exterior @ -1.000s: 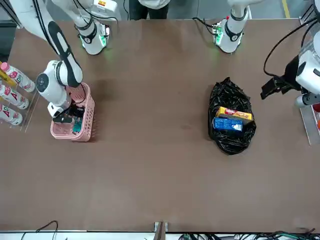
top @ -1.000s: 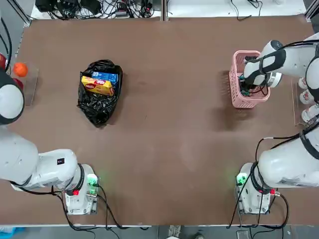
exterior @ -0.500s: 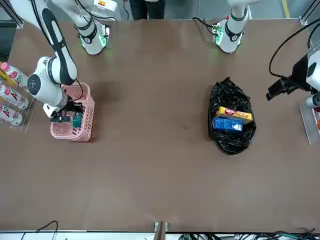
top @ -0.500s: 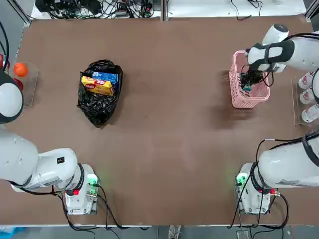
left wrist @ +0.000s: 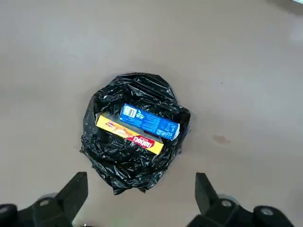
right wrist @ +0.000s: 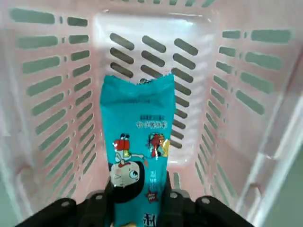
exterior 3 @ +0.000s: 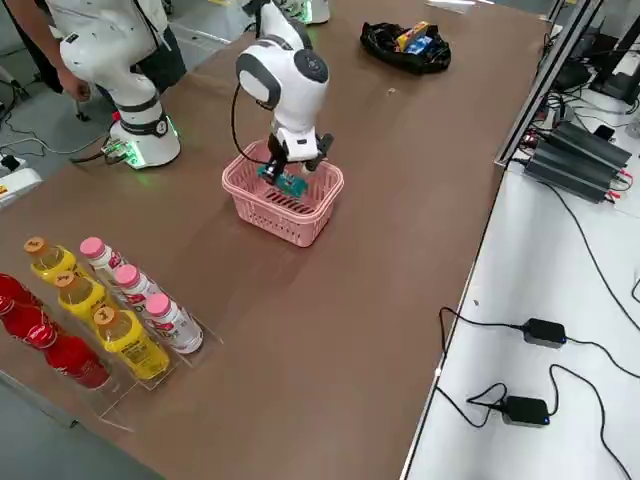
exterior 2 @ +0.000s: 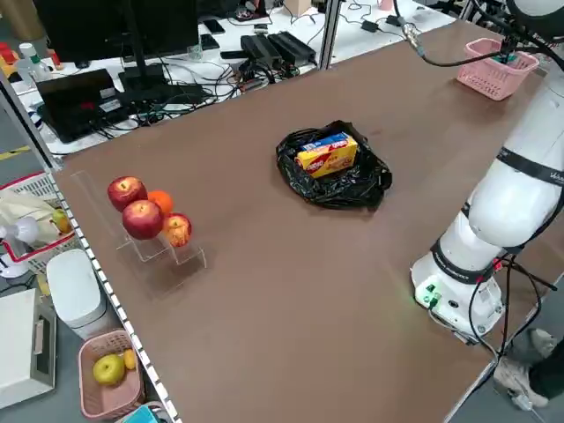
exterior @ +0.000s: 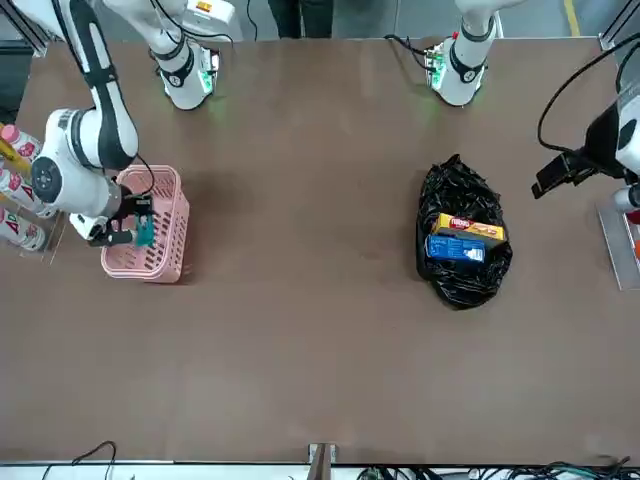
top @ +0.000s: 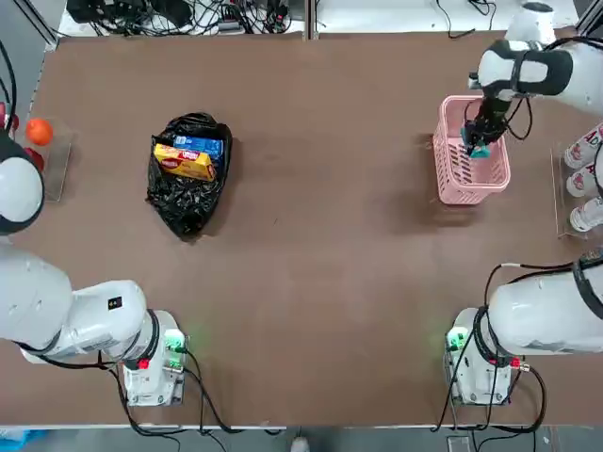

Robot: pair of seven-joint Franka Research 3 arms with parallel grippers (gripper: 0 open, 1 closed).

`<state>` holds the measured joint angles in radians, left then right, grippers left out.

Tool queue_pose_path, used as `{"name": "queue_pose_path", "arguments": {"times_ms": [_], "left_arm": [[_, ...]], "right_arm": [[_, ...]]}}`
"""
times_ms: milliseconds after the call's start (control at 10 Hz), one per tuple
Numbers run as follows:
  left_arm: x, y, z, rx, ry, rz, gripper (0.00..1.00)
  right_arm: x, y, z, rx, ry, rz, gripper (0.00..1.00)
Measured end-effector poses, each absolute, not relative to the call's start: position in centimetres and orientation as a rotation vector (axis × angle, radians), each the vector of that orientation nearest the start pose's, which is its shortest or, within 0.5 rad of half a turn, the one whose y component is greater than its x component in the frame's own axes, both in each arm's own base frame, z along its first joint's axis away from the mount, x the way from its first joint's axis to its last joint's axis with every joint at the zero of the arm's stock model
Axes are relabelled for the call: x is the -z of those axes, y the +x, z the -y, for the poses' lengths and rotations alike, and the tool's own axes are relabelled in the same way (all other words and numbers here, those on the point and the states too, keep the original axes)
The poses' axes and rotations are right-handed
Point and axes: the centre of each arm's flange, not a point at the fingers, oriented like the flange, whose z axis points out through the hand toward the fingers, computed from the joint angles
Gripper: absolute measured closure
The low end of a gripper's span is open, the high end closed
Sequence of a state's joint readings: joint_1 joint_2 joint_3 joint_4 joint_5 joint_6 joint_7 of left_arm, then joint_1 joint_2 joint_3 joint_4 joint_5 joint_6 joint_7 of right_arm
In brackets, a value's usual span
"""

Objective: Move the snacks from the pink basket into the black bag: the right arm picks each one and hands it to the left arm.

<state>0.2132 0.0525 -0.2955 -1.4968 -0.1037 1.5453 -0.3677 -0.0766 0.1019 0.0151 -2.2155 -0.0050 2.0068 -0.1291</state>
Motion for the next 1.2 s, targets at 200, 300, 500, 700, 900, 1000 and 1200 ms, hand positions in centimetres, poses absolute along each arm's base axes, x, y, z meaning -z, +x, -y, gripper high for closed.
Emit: {"name": "queue_pose_path", "arguments": {"times_ms": [200, 300, 500, 700, 900, 1000, 1200], "left_arm": [[-63.5, 56.5, 5.5, -0.049, -3.267, 0.487, 0.0], [-63.7, 56.5, 5.2, -0.045, -3.275, 0.5, 0.0], [-63.9, 56.6, 4.8, -0.06, -3.323, 0.534, 0.0], [-63.5, 56.8, 4.2, -0.109, -3.389, 0.579, 0.0], [-62.1, 57.5, 4.7, -0.166, -3.411, 0.575, 0.0], [-61.4, 57.9, 5.4, -0.191, -3.422, 0.559, 0.01], [-60.5, 58.2, 6.6, -0.235, -3.448, 0.533, 0.06]], "right_arm": [[-34.1, 51.3, 2.2, -0.527, -3.061, 0.179, 0.63], [-35.7, 51.8, 1.4, -0.533, -3.058, 0.217, 0.63], [-38.8, 53.0, -1.5, -0.507, -3.065, 0.308, 0.64], [-41.1, 54.0, -6.1, -0.432, -3.056, 0.477, 0.64], [-44.4, 54.7, -11.7, -0.308, -2.997, 0.604, 0.64], [-45.8, 54.8, -14.7, -0.226, -2.942, 0.656, 0.64], [-47.4, 55.0, -19.5, -0.032, -2.847, 0.816, 0.64]]}}
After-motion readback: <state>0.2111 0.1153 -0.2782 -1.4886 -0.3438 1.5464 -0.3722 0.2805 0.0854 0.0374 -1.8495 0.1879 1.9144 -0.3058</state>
